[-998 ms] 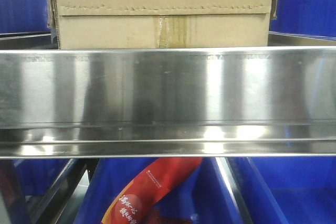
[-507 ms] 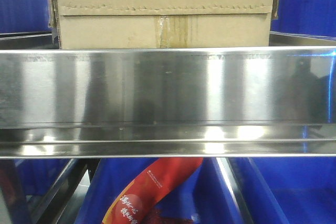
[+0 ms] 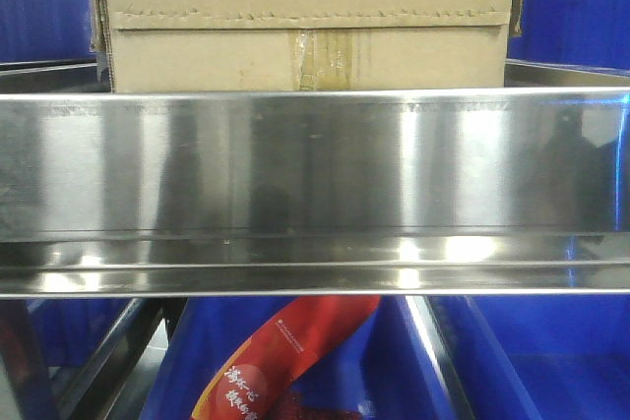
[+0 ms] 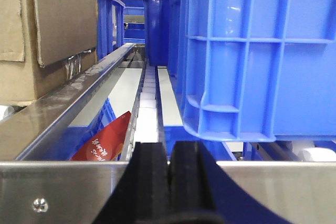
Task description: Stack two boxes on right shelf middle
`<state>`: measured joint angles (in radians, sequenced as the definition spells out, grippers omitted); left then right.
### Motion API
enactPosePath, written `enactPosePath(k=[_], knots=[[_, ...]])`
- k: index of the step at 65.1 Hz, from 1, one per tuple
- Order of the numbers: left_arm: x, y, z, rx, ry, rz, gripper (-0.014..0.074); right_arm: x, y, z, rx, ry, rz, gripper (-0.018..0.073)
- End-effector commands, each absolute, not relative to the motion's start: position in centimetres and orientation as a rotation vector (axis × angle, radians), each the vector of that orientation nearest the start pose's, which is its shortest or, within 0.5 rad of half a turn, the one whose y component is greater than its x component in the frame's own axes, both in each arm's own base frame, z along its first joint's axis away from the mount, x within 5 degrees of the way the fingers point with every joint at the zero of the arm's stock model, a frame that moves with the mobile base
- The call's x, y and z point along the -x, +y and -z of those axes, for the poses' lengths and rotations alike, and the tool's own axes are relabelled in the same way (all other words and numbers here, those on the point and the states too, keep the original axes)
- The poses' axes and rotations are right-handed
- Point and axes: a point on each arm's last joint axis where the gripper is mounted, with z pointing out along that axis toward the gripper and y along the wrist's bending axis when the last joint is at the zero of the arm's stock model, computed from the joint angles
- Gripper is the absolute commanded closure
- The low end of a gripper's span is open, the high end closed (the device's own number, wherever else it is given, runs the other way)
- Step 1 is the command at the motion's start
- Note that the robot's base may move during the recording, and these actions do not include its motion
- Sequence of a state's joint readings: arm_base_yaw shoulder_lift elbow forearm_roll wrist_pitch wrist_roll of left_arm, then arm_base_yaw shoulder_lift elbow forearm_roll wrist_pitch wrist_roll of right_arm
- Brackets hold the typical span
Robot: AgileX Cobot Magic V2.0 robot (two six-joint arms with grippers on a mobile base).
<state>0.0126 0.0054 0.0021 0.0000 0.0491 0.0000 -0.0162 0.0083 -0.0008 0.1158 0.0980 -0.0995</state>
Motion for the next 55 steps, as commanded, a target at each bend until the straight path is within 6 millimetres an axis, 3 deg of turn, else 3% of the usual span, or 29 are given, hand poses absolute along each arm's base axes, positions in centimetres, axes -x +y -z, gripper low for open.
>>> enactPosePath(k=[1,55], knots=[[-5.64,0.1,-21.0,0.014,1.519,-0.013,0.0708,-5.65,-0.05,-20.66,-0.021,1.556,0.001,0.0712],[-5.64,0.1,-21.0,0.014,1.519,-0.013,0.0708,-5.65,-0.05,-20.66,-0.021,1.556,0.001,0.0712]])
